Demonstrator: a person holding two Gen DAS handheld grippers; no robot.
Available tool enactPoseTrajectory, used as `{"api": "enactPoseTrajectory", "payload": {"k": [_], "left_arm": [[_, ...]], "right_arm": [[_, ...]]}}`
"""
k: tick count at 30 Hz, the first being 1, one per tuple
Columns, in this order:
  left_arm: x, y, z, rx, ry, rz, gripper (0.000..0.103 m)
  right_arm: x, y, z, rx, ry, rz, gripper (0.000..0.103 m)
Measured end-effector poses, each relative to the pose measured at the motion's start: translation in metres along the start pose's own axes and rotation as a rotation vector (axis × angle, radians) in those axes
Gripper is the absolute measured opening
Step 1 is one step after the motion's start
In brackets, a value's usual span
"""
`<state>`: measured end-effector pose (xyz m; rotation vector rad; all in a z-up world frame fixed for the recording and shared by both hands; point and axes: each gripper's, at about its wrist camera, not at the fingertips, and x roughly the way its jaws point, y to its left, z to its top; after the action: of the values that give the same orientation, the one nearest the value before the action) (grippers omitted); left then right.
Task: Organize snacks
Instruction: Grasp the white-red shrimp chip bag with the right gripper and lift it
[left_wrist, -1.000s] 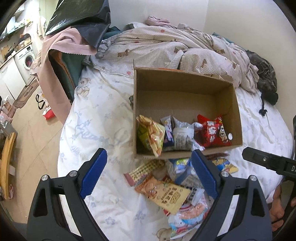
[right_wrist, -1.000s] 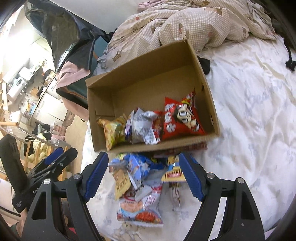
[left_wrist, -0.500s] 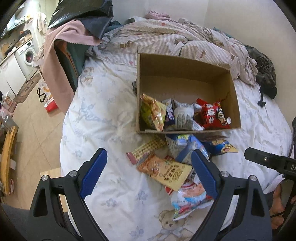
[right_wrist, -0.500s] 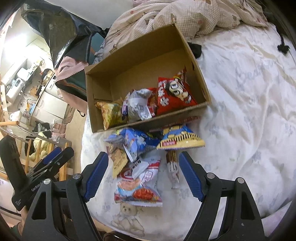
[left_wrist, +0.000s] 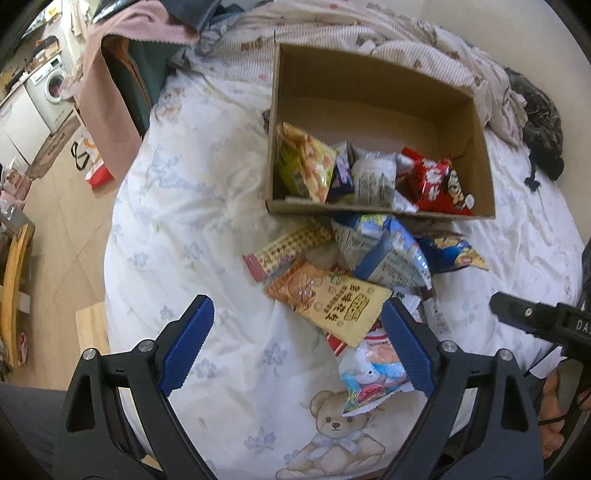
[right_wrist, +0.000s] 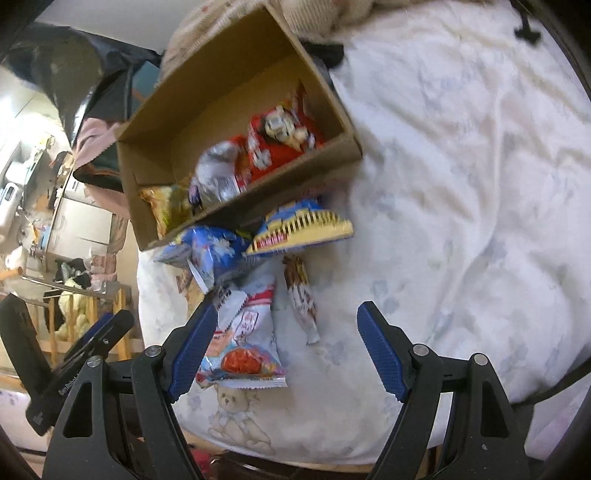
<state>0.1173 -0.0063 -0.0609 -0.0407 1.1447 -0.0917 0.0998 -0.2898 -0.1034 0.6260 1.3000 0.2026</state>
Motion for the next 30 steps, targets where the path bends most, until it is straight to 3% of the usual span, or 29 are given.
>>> {"api": "enactPoseTrajectory", "payload": {"k": [4,10,16,17,19,22,30], "left_arm": [[0.007,0.007,0.0,-0.046,0.041,-0.004,0.09],[0.003,0.036,0.009,-0.164,0.031,0.037,0.09],[0.011,0.056,0.009,-0.245,0.063,0.05,0.09],[0.011,0.057,0.008,-0.251,0.068,0.051,0.09],[0.012,0.06,0.008,-0.264,0.072,0.048,0.09],[0.012,0.061,0.01,-0.277,0.073,0.038,0.09],[0.01,0.056,0.013,-0.273,0.066,0.027,0.09]], "right_arm": [[0.025,0.013,-0.005,-0.029,0.093,0.008,0.081],[0.074,0.052,-0.01,-0.141,0.229,0.006,0.081],[0.116,0.067,-0.014,-0.175,0.297,-0.031,0.081],[0.119,0.068,-0.016,-0.178,0.294,-0.033,0.077],[0.12,0.072,-0.019,-0.209,0.296,-0.032,0.059],[0.114,0.071,-0.025,-0.188,0.333,0.045,0.045],[0.081,0.065,-0.044,-0.195,0.367,0.075,0.042]]}}
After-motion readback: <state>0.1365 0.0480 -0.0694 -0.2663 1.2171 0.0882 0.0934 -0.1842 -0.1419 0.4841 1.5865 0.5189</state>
